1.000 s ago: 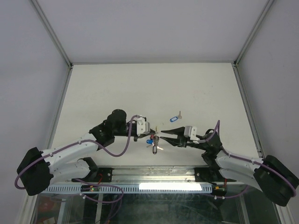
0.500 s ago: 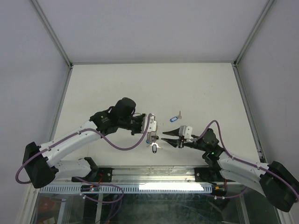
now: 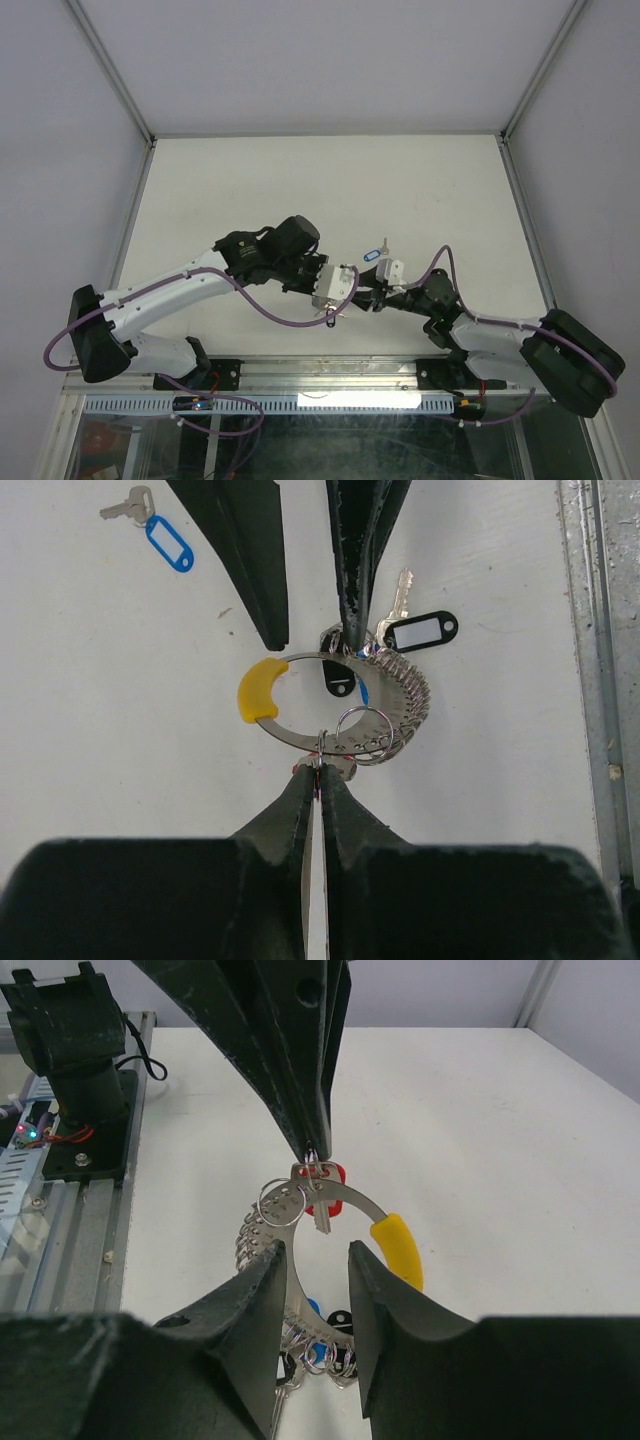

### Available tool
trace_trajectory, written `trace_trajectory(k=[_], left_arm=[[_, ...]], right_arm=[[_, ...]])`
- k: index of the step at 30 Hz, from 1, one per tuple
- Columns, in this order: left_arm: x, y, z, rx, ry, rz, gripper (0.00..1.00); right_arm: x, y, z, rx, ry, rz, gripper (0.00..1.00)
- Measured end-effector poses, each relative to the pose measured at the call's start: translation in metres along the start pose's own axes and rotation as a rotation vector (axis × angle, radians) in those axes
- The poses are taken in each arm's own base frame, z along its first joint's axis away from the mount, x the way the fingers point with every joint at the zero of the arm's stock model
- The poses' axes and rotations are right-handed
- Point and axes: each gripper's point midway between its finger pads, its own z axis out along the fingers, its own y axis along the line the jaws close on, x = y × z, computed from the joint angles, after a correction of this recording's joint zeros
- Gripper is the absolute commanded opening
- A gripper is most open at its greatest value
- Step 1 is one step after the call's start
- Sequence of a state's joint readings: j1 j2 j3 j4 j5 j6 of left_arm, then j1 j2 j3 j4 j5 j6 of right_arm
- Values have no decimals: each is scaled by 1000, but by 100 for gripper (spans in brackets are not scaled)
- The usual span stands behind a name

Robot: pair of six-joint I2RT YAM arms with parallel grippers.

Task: Put the keys on the keyring

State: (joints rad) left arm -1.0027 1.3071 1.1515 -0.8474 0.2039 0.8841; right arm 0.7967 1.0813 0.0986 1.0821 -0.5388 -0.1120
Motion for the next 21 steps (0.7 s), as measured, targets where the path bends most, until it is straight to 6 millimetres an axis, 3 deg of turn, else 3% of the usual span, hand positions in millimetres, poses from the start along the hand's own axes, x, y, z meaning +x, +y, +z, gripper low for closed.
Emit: trace_trajectory(k=[10, 21], left_arm=[[1, 6, -6, -21, 33, 26, 0], [2, 6, -4, -18, 40, 26, 0]], right_arm=[[-16, 3, 21, -45, -66, 26, 32], [-17, 3, 36, -66, -84, 51, 30]])
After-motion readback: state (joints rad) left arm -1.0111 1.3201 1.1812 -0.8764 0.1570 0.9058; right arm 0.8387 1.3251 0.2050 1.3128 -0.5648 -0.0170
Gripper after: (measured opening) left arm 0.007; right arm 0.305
